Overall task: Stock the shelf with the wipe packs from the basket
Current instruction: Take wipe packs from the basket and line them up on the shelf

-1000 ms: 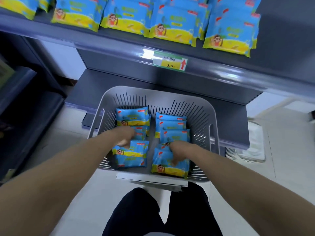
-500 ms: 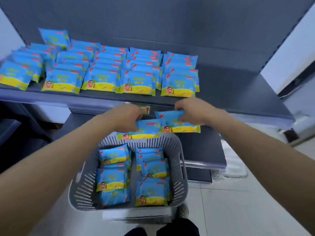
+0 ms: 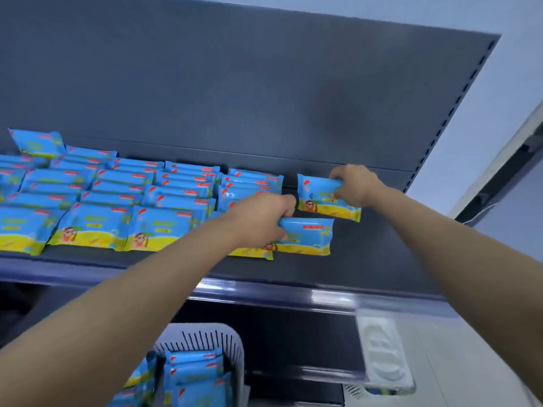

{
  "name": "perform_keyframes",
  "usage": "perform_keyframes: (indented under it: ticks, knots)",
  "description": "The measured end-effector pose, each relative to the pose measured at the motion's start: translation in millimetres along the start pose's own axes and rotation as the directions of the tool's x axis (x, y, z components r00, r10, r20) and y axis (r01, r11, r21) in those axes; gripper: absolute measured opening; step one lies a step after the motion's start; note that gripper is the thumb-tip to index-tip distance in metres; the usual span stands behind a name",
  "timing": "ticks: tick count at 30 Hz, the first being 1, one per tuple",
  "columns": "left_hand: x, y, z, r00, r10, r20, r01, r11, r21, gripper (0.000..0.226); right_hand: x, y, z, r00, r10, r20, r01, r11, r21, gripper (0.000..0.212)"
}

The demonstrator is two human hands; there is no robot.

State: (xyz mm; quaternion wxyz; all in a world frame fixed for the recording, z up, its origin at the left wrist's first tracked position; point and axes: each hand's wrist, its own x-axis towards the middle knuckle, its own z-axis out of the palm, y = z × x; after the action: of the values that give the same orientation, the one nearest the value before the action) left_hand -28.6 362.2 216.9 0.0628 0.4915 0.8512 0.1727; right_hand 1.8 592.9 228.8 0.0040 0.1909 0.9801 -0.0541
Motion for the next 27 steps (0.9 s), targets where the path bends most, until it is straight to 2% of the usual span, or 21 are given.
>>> perform_keyframes:
  ticks: [4,16,22,27]
  knots:
    - [48,10,17,0.999,-0.039,-0.021,0.037,0.998,-0.057,0.028,51,24,16,0.996,-0.071,0.044,0.069,0.997,0.046,0.028]
    - [134,1,42,0.987,-0.159,0.031,0.156,0.984,0.082,0.023,133,40,30,0.978,-0.196,0.066,0.195,0.981,0.016,0.021]
    - [174,-19,49,0.977,-0.213,0.020,0.206,0.962,0.179,0.028,134,56,16,0.975,-0.221,-0.003,0.218,0.958,0.186,0.025]
    - [210,-30,52,0.981,-0.192,0.000,0.183,0.936,0.302,0.037,121,64,7,0.959,-0.263,-0.101,0.275,0.953,0.127,0.025]
